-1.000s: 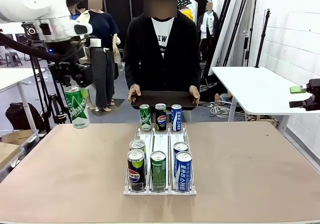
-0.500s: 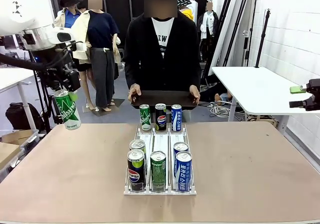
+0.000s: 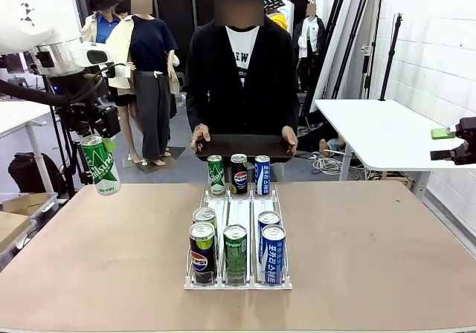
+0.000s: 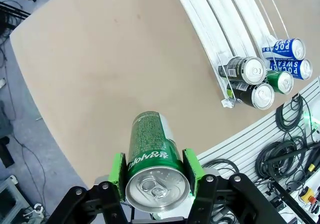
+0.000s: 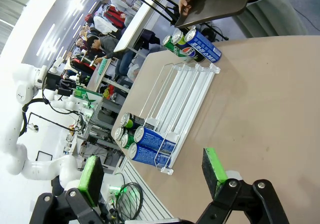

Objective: Retrieve and hand over the desired beverage to the person.
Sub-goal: Pick up a can of the same type that the person held from the Automatic Can Dispenser, then place the picked can on the Handle tray extended by the person.

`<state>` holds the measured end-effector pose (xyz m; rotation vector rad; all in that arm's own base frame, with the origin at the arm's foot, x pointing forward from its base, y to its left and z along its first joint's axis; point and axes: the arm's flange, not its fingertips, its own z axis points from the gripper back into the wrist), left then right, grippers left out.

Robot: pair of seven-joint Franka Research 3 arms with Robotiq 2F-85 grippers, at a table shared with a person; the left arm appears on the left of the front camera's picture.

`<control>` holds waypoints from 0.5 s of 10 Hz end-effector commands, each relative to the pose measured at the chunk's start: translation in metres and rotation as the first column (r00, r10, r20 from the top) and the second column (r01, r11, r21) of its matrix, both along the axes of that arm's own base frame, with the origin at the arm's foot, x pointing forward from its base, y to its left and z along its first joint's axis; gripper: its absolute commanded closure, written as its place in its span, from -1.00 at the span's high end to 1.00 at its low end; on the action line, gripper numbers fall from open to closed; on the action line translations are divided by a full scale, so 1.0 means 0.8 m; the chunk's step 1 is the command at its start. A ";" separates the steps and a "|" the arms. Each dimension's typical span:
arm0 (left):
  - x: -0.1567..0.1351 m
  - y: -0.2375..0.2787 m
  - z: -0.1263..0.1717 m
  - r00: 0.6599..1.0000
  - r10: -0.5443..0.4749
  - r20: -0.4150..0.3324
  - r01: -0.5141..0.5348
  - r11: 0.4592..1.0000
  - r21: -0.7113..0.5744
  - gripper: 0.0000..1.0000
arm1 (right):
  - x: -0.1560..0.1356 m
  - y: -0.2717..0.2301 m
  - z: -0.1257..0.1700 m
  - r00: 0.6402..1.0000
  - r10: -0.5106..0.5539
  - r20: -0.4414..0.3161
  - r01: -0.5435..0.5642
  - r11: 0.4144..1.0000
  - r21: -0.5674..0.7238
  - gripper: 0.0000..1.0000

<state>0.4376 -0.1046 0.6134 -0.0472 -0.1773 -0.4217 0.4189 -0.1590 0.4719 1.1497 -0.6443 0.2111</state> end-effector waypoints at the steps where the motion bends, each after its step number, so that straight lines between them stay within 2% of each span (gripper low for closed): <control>1: -0.002 0.000 0.008 1.000 0.011 0.004 -0.011 1.000 0.001 -1.00 | -0.001 0.001 0.000 1.000 0.003 0.005 -0.003 1.000 0.013 1.00; 5: -0.002 0.000 0.008 1.000 0.011 0.004 -0.011 1.000 0.001 -1.00 | -0.001 0.001 0.000 1.000 0.003 0.005 -0.003 1.000 0.013 1.00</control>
